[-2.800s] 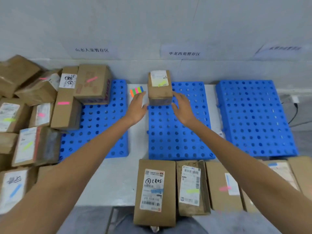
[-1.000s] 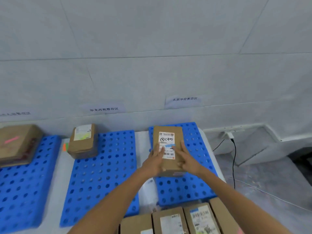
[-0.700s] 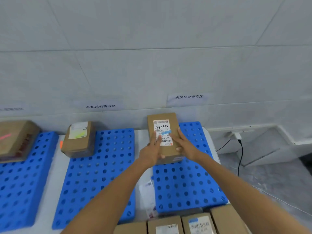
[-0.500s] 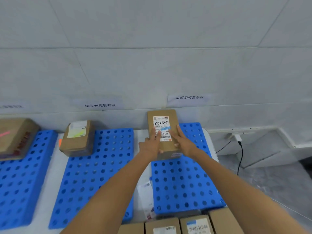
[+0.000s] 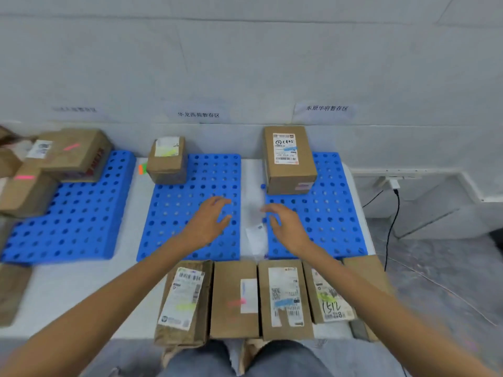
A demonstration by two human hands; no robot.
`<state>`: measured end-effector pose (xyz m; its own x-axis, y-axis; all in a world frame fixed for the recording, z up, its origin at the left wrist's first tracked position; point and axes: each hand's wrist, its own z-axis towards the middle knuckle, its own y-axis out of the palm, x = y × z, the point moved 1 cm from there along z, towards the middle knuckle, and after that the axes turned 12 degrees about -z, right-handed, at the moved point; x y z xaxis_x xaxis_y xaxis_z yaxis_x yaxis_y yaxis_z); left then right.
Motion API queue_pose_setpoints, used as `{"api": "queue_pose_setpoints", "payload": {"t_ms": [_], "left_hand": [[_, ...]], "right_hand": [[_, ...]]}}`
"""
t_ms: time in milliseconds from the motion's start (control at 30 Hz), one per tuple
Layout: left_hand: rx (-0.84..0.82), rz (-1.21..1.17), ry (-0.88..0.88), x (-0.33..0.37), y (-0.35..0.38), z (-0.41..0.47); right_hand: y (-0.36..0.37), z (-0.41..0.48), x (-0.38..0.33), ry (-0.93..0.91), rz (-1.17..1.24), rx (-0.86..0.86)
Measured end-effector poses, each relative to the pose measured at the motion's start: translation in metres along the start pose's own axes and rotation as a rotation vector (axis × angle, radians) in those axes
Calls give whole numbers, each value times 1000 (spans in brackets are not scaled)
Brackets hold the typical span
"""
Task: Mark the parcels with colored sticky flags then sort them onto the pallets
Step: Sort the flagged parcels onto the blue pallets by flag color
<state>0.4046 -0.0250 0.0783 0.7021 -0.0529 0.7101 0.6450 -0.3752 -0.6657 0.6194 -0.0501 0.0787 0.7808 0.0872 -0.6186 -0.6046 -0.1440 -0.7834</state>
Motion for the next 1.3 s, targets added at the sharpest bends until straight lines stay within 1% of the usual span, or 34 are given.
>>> {"api": "queue_pose_setpoints", "payload": {"t_ms": [67, 133, 200, 233, 267, 333, 400, 467, 533, 633, 700, 800, 900, 1000, 1133, 1233, 1300], "left_hand": [[35, -81, -132, -50, 7, -56], [45, -139, -292, -95, 20, -100], [19, -157, -429, -129, 35, -132], [9, -181, -492, -137, 42, -144], [2, -237, -529, -140, 47, -155], [3, -394, -542, -131, 51, -171], [53, -471, -537, -125, 53, -178], [160, -477, -525, -119, 46, -183], [261, -481, -480, -112, 30, -188], [344, -479, -380, -99, 3, -195], [379, -522, -304, -87, -15, -193], [406, -543, -160, -69, -39, -178], [434, -526, -57, -50, -54, -145], [417, -535, -23, -40, -63, -104], [372, -503, -14, -46, -72, -44], [211, -450, -82, -66, -72, 3], [62, -416, -95, -87, -69, 25]], "right_hand": [[37, -40, -25, 7, 196, -218], [77, -67, -48, 118, 341, -461], [111, -85, -69, 194, 309, -655], [123, -91, -80, 233, 269, -717], [133, -96, -88, 256, 218, -740], [145, -98, -98, 267, 137, -721], [150, -97, -107, 285, 131, -718], [150, -96, -117, 301, 169, -707], [146, -93, -125, 294, 213, -658], [129, -85, -138, 220, 264, -581], [112, -74, -143, 173, 290, -486], [86, -52, -151, 75, 262, -307], [68, -25, -148, 49, 290, -186], [53, 5, -142, 55, 324, -112], [55, 54, -131, 152, 366, -86], [63, 91, -126, 248, 402, -126], [74, 110, -121, 317, 397, -210]]}}
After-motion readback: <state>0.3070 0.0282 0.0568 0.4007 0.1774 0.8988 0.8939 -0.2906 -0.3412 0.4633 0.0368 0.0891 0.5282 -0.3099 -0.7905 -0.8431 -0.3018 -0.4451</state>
